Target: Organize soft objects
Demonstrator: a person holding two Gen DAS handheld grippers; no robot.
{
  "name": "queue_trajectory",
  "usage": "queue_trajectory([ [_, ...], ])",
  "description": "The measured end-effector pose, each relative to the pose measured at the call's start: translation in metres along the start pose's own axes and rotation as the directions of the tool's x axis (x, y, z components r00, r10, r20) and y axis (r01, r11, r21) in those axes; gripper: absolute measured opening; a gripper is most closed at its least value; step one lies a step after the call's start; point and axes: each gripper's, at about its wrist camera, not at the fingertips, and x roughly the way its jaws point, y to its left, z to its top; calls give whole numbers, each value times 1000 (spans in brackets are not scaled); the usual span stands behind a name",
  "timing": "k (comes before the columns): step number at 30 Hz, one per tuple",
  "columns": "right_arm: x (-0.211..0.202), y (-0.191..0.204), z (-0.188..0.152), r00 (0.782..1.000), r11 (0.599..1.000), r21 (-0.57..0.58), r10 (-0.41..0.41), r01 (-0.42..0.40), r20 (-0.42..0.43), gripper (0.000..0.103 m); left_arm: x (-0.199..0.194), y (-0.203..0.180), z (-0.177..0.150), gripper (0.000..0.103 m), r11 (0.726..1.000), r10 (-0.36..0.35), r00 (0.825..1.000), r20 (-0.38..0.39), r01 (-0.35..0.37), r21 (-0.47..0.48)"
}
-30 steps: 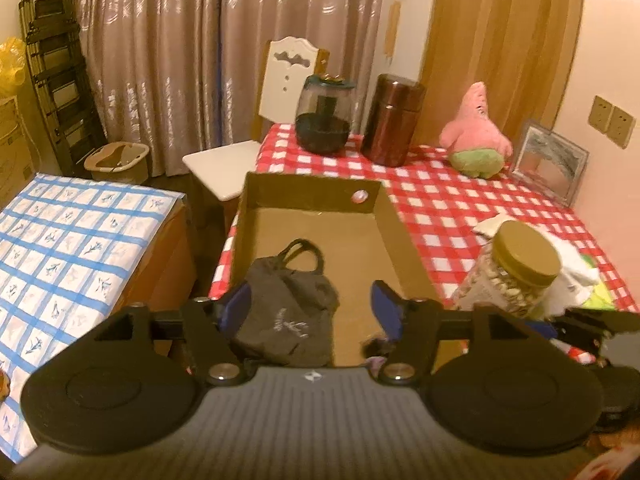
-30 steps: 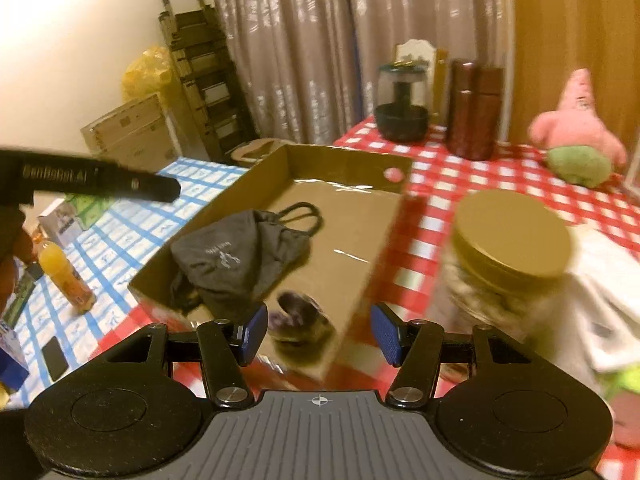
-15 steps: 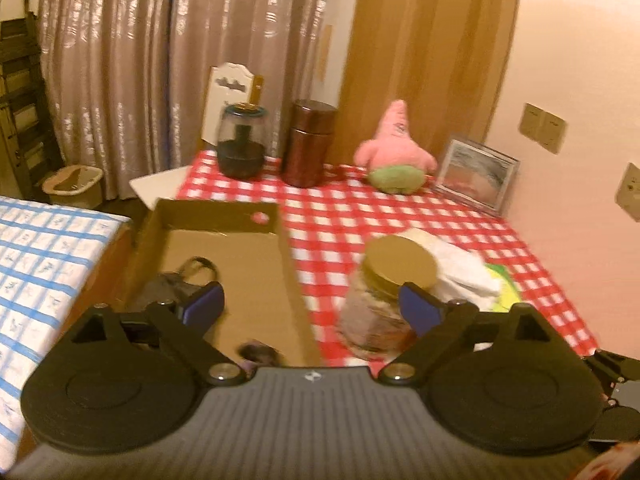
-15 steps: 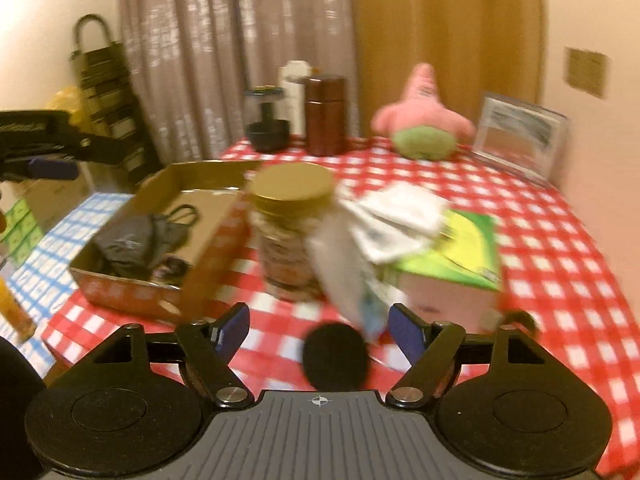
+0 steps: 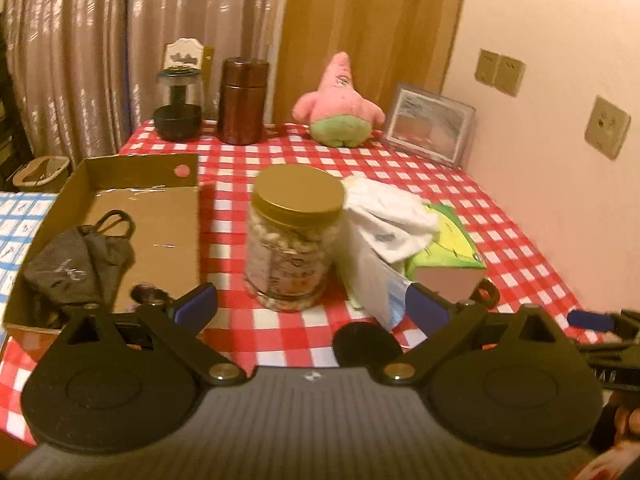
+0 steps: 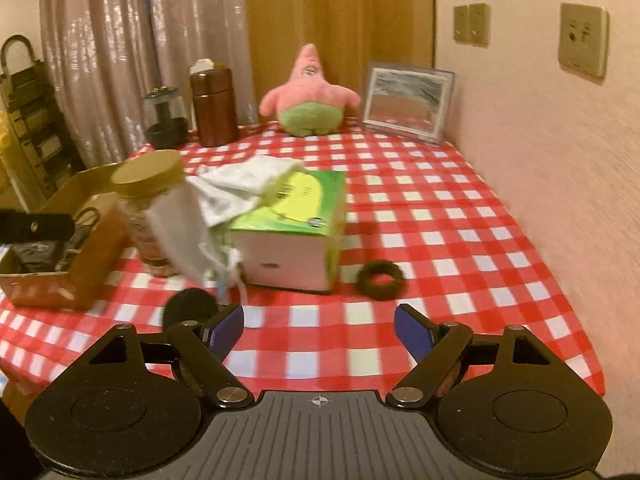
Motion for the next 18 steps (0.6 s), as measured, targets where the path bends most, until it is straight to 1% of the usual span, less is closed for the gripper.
queue_trajectory([
  [3,8,-15,0,1000,1000,2,-12,12,-11,82,13,-15,-7,99,999,21,1000,-11,-21,34],
  [7,23,-31,3,999,1000,5,-23,23,-28,82,29,-32,-19,99,996,31,999,-30,-28,82],
  [12,41,-49,8,999,999,14,-31,31,-37,82,56,-41,-38,99,997,61,993,-102,-56,56],
  [15,51,-56,10,999,999,14,-31,31,-44,82,71,-47,-48,99,996,71,990,-124,-64,59],
  [18,62,-62,11,998,999,18,-31,33,-57,82,80,-51,-52,99,996,75,989,-129,-68,58],
])
